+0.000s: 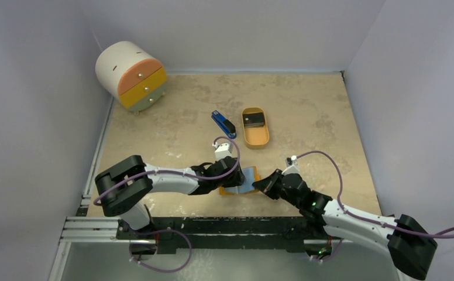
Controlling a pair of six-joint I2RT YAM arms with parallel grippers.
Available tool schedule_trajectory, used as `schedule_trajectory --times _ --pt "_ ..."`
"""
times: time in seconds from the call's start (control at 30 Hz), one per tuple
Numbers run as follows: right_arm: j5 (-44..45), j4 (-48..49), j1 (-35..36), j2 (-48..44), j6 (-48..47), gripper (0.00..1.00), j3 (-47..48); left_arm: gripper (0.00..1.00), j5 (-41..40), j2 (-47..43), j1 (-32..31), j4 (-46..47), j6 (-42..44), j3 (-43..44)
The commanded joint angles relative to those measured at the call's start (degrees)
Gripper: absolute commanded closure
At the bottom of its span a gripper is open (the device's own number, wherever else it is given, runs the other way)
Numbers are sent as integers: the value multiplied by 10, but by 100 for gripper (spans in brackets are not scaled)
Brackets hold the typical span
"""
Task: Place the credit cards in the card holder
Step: Turn over the card slot in the card holder.
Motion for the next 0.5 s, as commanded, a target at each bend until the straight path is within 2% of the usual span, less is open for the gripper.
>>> schedule_trajectory --times 0.0,0.23,0.47 --pt "15 9 0 1 -5 100 6 59 -40 -24 -2 -33 6 4" --pt "22 10 0 7 -9 100 12 58 -66 -45 -2 -57 4 -1" --pt "23 9 -1 14 -16 100 20 48 -82 -102 -2 -61 11 -1"
